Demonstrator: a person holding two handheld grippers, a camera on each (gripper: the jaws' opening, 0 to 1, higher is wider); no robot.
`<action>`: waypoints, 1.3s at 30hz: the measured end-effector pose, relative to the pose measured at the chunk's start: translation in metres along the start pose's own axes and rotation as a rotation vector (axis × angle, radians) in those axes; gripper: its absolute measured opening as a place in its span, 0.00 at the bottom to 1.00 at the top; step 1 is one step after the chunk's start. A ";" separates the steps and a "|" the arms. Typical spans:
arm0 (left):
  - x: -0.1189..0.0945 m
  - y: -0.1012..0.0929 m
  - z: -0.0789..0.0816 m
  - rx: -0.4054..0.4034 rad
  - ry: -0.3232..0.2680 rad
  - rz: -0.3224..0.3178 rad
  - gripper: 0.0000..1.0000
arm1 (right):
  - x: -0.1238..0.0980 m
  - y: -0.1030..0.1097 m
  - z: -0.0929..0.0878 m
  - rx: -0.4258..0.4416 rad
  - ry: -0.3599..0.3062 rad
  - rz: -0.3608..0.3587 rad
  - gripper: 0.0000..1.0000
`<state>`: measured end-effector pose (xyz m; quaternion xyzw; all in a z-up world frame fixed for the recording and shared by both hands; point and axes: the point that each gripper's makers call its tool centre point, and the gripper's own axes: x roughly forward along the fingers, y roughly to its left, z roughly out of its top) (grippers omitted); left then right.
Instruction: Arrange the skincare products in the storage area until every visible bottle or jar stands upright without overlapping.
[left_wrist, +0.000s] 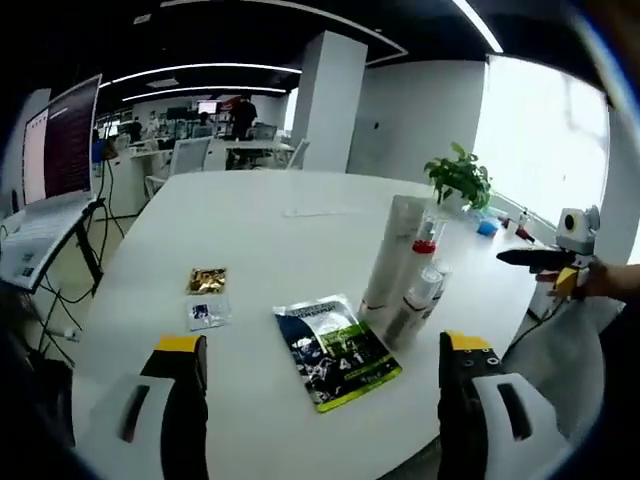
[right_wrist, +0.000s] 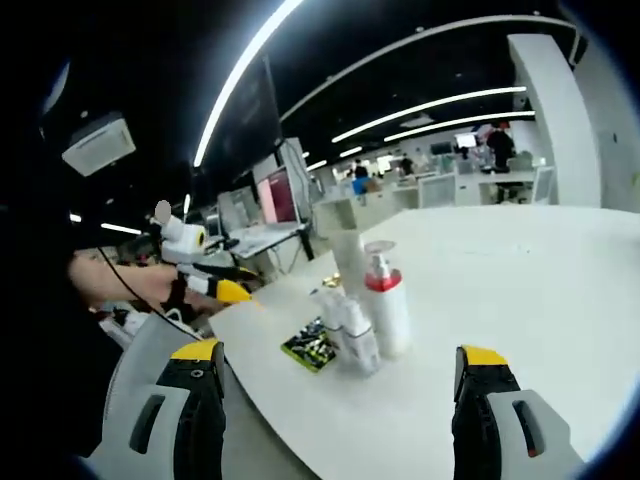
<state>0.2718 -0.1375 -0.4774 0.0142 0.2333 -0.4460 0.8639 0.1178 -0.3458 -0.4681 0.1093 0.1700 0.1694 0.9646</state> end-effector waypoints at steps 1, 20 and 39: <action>-0.005 -0.002 0.003 0.005 -0.024 0.005 0.94 | 0.000 0.000 -0.001 -0.002 0.001 0.002 0.99; -0.023 -0.005 -0.021 -0.041 -0.029 0.077 0.99 | -0.002 -0.007 0.001 -0.057 -0.023 -0.041 0.99; -0.019 0.002 -0.019 -0.024 0.015 0.069 0.99 | 0.000 -0.017 -0.010 -0.097 0.005 -0.092 0.99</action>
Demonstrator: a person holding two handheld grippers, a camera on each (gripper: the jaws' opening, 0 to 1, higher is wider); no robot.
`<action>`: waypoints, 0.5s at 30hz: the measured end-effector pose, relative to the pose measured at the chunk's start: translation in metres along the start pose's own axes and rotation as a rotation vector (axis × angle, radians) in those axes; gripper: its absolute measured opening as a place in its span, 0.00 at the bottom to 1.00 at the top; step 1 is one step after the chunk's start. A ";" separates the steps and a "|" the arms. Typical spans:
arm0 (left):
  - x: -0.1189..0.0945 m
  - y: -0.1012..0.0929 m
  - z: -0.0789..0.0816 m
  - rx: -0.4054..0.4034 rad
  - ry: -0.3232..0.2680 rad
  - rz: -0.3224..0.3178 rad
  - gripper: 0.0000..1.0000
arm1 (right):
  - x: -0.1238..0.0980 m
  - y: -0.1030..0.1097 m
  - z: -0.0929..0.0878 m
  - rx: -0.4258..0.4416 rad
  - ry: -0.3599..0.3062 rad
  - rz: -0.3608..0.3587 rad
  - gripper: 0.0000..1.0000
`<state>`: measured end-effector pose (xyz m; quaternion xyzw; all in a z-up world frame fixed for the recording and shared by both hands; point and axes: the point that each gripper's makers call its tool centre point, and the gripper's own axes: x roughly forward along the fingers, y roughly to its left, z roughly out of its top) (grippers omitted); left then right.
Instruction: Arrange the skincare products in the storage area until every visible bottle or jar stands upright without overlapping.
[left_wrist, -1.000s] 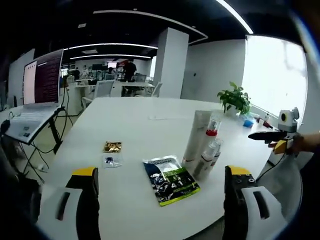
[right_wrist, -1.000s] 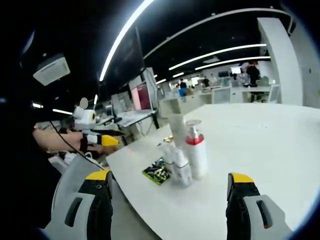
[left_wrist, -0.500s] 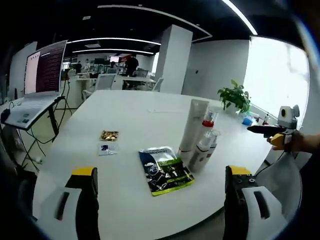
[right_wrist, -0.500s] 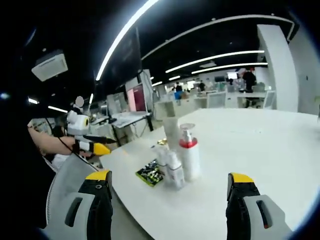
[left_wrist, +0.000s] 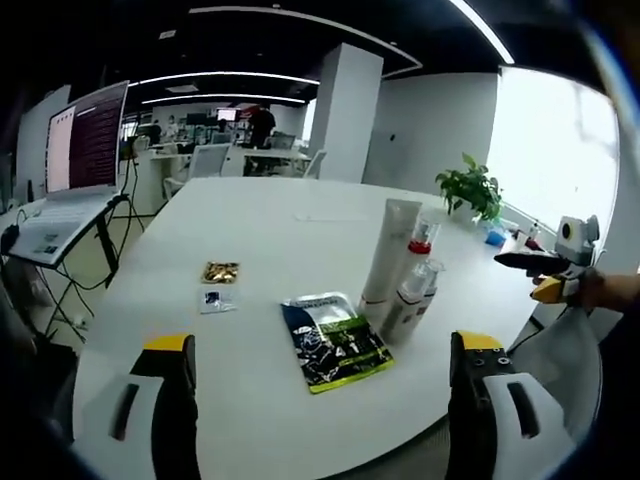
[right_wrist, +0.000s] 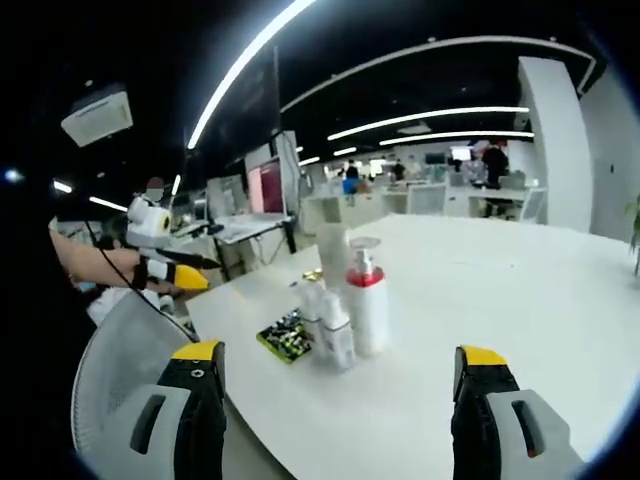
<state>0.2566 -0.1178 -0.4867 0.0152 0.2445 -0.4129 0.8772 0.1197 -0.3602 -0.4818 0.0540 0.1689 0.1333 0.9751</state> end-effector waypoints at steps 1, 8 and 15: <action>0.001 -0.001 0.000 0.000 0.004 0.001 0.99 | -0.002 0.000 0.003 0.015 -0.011 0.004 0.99; 0.009 0.011 -0.007 -0.006 0.048 0.022 0.98 | -0.015 -0.010 0.021 0.123 -0.094 -0.010 0.99; 0.027 0.032 -0.008 -0.075 0.071 0.059 0.97 | -0.016 -0.010 0.014 0.110 -0.068 -0.027 0.99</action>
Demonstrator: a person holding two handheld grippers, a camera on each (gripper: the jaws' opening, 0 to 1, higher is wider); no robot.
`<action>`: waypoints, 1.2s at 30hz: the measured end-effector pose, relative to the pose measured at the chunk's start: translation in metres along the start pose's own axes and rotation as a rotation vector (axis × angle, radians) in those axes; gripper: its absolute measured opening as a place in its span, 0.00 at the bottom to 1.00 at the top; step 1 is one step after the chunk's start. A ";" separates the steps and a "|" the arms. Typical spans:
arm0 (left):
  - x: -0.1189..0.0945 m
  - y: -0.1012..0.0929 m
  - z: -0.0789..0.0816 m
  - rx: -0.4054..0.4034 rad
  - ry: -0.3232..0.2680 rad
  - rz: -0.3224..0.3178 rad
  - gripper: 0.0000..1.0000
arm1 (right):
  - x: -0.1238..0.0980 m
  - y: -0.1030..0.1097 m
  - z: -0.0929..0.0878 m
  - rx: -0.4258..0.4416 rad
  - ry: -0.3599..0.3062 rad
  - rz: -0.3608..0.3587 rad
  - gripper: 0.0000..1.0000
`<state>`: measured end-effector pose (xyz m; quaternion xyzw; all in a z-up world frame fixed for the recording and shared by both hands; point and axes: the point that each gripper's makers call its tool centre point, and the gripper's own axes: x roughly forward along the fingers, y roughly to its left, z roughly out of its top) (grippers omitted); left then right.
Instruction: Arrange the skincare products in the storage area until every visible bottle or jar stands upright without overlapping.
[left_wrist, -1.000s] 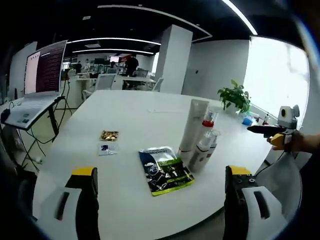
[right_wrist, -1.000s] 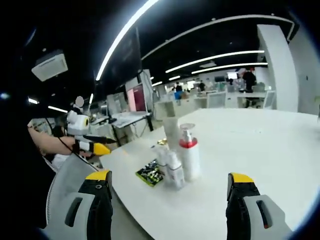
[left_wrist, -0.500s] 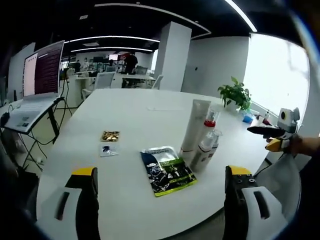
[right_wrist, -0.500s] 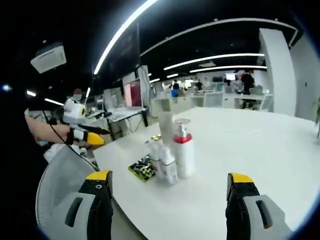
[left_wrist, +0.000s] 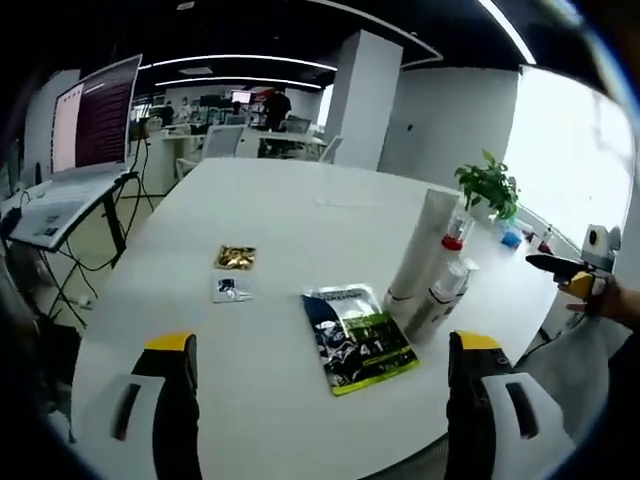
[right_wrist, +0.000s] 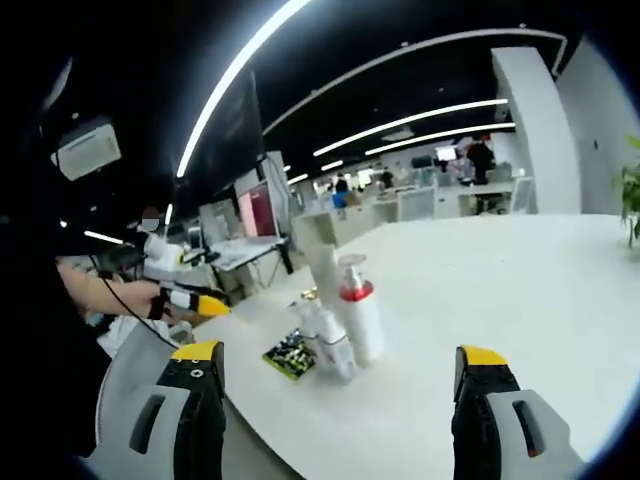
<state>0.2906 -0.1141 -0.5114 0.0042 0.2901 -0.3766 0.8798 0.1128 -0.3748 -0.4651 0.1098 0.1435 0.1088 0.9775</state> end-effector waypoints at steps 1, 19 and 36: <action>0.003 0.004 -0.002 -0.015 0.015 0.011 0.97 | 0.001 0.000 0.000 -0.001 -0.003 -0.003 0.99; 0.060 0.039 -0.025 -0.068 0.324 0.083 0.90 | 0.000 -0.006 -0.009 0.006 0.026 -0.032 0.96; 0.094 0.054 -0.018 -0.086 0.388 0.150 0.76 | 0.002 -0.012 -0.014 0.036 0.058 -0.054 0.94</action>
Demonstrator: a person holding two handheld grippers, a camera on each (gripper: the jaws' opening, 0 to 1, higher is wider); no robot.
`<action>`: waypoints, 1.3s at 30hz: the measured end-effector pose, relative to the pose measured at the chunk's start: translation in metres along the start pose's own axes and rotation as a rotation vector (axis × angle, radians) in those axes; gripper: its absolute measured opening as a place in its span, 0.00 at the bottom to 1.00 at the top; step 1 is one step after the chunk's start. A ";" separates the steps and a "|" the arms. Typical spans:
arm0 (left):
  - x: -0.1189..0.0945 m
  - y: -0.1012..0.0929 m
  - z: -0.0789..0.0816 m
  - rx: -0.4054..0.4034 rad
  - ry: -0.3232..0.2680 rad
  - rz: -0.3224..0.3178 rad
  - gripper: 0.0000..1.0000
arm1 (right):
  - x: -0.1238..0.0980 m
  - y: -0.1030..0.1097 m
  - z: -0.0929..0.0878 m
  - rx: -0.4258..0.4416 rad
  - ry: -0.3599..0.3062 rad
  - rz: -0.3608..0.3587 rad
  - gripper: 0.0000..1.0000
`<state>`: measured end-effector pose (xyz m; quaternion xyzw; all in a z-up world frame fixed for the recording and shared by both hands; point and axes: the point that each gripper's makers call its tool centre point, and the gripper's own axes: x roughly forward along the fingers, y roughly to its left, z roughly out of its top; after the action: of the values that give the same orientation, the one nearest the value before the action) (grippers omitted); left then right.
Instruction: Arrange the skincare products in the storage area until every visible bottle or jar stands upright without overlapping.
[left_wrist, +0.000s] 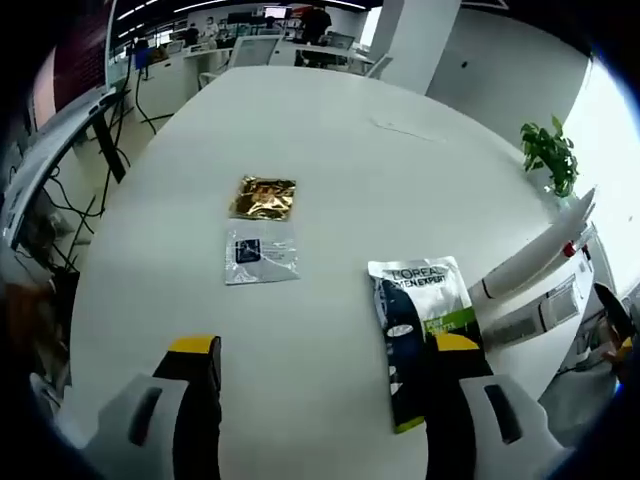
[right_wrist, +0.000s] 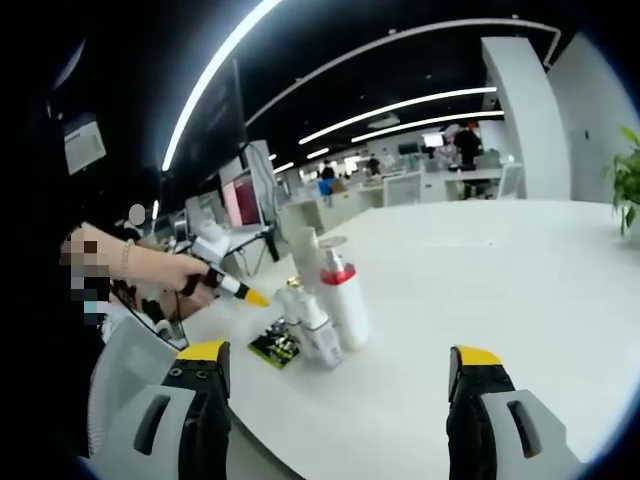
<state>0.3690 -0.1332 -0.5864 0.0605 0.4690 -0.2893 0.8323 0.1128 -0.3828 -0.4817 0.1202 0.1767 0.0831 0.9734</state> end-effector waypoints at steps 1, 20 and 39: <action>0.002 0.002 0.002 0.003 0.000 0.009 0.76 | 0.000 -0.001 0.000 0.004 0.002 -0.004 0.94; 0.040 0.037 0.043 0.053 0.068 0.118 0.59 | -0.003 -0.007 0.000 0.045 0.014 -0.053 0.91; 0.056 0.046 0.045 0.038 0.113 0.150 0.46 | -0.002 -0.017 -0.005 0.058 0.032 -0.083 0.91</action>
<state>0.4495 -0.1357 -0.6150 0.1274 0.5039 -0.2313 0.8224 0.1112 -0.3980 -0.4899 0.1395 0.1996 0.0394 0.9691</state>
